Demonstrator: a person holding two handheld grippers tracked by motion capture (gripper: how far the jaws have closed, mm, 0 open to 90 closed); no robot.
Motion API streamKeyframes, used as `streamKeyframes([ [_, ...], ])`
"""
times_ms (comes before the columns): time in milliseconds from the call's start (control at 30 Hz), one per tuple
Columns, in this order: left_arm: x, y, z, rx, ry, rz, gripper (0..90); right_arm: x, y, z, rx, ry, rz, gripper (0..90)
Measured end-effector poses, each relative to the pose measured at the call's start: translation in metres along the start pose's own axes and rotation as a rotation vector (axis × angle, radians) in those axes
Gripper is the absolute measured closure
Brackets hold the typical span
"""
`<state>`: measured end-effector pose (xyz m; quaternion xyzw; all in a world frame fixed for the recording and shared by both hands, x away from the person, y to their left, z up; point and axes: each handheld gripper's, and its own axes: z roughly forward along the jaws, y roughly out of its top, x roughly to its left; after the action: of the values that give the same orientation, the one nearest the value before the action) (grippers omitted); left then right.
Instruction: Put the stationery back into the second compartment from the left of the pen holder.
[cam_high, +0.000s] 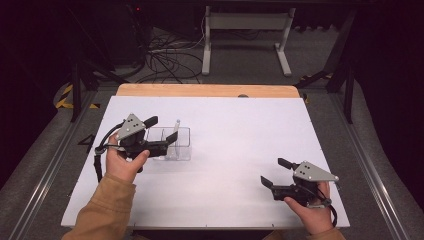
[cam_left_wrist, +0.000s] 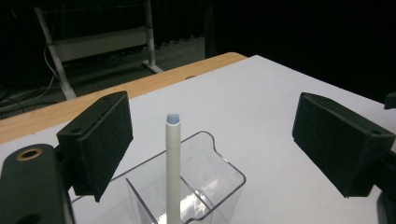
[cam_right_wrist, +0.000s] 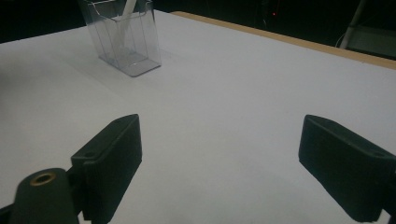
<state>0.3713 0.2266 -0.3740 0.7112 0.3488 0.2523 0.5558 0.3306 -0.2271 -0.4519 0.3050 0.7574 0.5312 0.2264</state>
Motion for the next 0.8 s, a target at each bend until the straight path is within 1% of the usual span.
streamKeyframes([
  [100,-0.005,0.002,-0.008,-0.011,-0.007,0.018,12.0,0.000,0.000,0.000,0.000,0.000,-0.002,14.4],
  [167,-0.006,0.002,-0.009,-0.015,-0.010,0.018,12.0,0.000,0.000,0.000,0.000,-0.001,0.000,14.4],
  [267,-0.008,0.001,-0.015,-0.018,-0.010,0.035,11.1,0.000,0.000,0.000,0.001,-0.003,0.000,14.3],
  [400,-0.009,-0.001,-0.024,-0.021,-0.007,0.050,11.0,0.001,0.000,0.000,0.001,-0.005,-0.001,14.2],
  [500,-0.009,-0.002,-0.030,-0.027,-0.003,0.068,10.7,0.001,0.000,0.000,0.001,-0.003,-0.004,14.1],
  [633,-0.009,-0.005,-0.039,-0.023,-0.009,0.097,10.4,0.001,0.000,0.001,0.001,-0.006,-0.005,13.9],
  [700,-0.008,-0.008,-0.043,-0.025,-0.020,0.090,10.3,0.001,-0.001,0.001,-0.002,-0.008,-0.009,13.8],
  [800,-0.005,-0.014,-0.049,-0.014,-0.020,0.093,10.3,0.001,-0.001,0.001,-0.003,-0.007,-0.010,13.7],
])
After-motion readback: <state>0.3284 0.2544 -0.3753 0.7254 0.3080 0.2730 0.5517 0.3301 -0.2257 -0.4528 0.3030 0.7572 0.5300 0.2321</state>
